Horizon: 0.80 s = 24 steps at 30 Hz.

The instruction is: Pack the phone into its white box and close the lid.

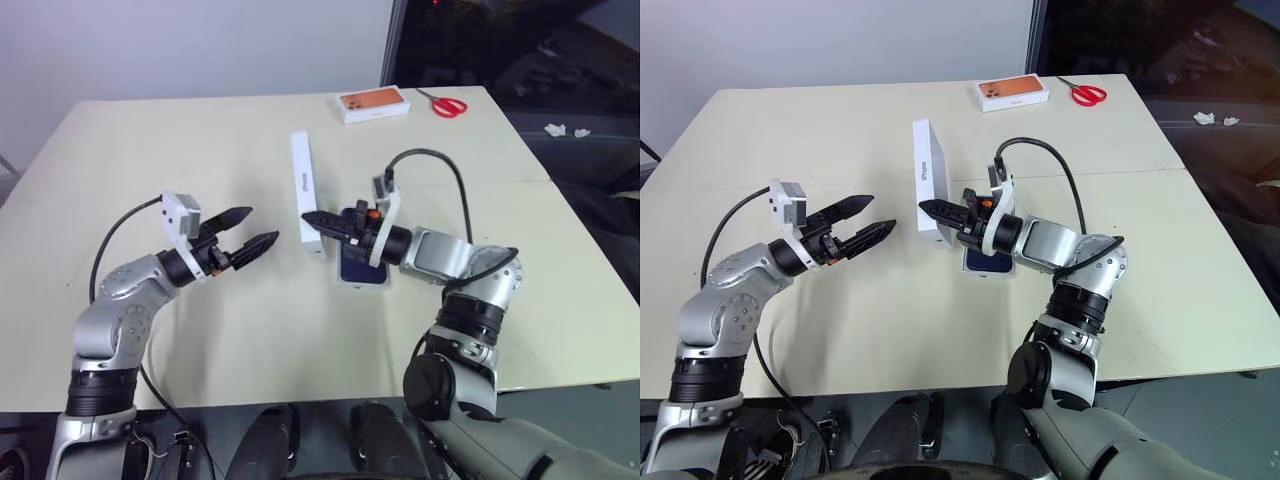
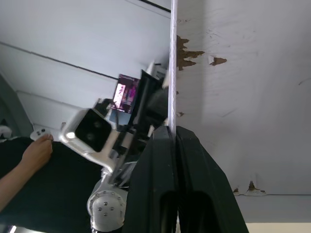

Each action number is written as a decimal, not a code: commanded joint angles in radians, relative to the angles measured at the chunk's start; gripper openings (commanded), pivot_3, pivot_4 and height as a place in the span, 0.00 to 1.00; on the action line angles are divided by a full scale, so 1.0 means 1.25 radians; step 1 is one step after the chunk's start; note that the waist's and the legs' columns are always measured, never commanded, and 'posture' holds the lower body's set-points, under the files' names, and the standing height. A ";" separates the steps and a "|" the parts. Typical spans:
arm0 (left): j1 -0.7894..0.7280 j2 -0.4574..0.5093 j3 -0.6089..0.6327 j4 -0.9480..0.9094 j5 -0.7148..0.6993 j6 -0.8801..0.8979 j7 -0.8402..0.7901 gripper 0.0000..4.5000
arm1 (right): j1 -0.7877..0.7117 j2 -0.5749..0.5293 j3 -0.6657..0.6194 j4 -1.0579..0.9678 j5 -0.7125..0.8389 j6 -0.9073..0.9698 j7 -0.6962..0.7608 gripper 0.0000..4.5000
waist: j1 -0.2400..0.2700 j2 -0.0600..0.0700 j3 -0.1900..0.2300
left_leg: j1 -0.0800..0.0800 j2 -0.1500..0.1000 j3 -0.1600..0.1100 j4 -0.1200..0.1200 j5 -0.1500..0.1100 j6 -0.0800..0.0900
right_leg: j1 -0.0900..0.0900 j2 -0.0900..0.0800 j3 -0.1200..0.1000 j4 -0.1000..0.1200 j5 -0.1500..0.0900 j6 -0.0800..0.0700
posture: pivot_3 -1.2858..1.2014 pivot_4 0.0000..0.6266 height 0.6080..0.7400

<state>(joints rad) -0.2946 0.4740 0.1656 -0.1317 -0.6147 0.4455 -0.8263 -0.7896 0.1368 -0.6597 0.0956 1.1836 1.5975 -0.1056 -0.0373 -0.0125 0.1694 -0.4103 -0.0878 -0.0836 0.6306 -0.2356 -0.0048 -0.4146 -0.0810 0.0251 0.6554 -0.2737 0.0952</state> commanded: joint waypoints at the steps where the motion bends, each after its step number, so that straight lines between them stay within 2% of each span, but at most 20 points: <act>1: 0.003 -0.006 -0.015 -0.027 0.012 -0.018 0.007 0.93 | 0.038 0.071 0.015 -0.003 0.053 -0.019 -0.022 0.00 | -0.002 0.000 0.000 | 0.000 0.000 0.000 0.000 0.000 0.000 | 0.000 0.000 0.000 0.000 0.000 0.000 | 0.52 0.24 1.00; 4: 0.000 -0.029 -0.036 0.000 0.021 -0.014 0.014 0.69 | 0.076 0.067 0.037 0.013 0.058 -0.030 -0.029 0.00 | -0.002 0.000 0.000 | 0.000 0.000 0.000 0.000 0.000 0.000 | 0.000 0.000 0.000 0.000 0.000 0.000 | 0.52 0.24 1.00; 7: -0.008 -0.052 -0.058 0.027 0.039 -0.023 0.020 0.33 | 0.087 0.049 0.043 0.049 0.065 -0.054 -0.041 0.22 | -0.003 0.000 0.000 | 0.000 0.000 0.000 0.000 0.000 0.000 | 0.000 0.000 0.000 0.000 0.000 0.000 | 0.52 0.24 1.00; 10: -0.019 -0.083 -0.087 0.072 0.082 -0.062 0.036 0.00 | 0.101 0.038 0.053 0.060 0.077 -0.063 -0.050 0.54 | -0.004 0.000 0.000 | 0.000 0.000 0.000 0.000 0.000 0.000 | 0.000 0.000 0.000 0.000 0.000 0.000 | 0.52 0.24 1.00; 14: -0.062 -0.150 -0.127 0.172 0.143 -0.126 0.060 0.00 | 0.098 -0.005 0.063 0.061 0.083 -0.086 -0.051 0.99 | -0.001 0.000 0.000 | 0.000 0.000 0.000 0.000 0.000 0.000 | 0.001 0.000 0.000 0.000 0.000 0.000 | 0.52 0.24 1.00; 19: -0.107 -0.185 -0.139 0.202 0.160 -0.152 0.056 0.00 | 0.077 -0.132 0.105 0.019 0.064 -0.100 0.016 0.99 | 0.002 0.000 0.000 | 0.000 0.000 0.000 0.001 0.000 0.000 | 0.001 0.000 -0.001 -0.001 0.000 0.000 | 0.52 0.24 1.00; 22: -0.112 -0.190 -0.142 0.201 0.160 -0.157 0.052 0.00 | 0.093 -0.282 0.243 -0.078 -0.029 -0.152 0.159 0.99 | 0.001 0.000 0.000 | 0.000 -0.001 0.001 0.001 0.000 0.001 | 0.001 0.000 -0.001 -0.001 0.000 0.000 | 0.52 0.24 1.00; 24: -0.111 -0.192 -0.144 0.202 0.151 -0.146 0.041 0.00 | 0.124 -0.452 0.393 -0.159 -0.147 -0.249 0.323 0.99 | -0.001 0.000 0.000 | 0.000 0.000 0.001 0.001 -0.001 0.001 | 0.001 0.000 -0.001 -0.001 0.000 0.000 | 0.52 0.24 1.00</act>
<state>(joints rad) -0.4276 0.2346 -0.0103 0.1381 -0.4212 0.2709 -0.7617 -0.6537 -0.3380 -0.2925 -0.0120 1.0903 1.3718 0.1418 -0.0386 -0.0127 0.1694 -0.4103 -0.0882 -0.0827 0.6312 -0.2364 -0.0031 -0.4130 -0.0801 0.0235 0.6536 -0.2741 0.0960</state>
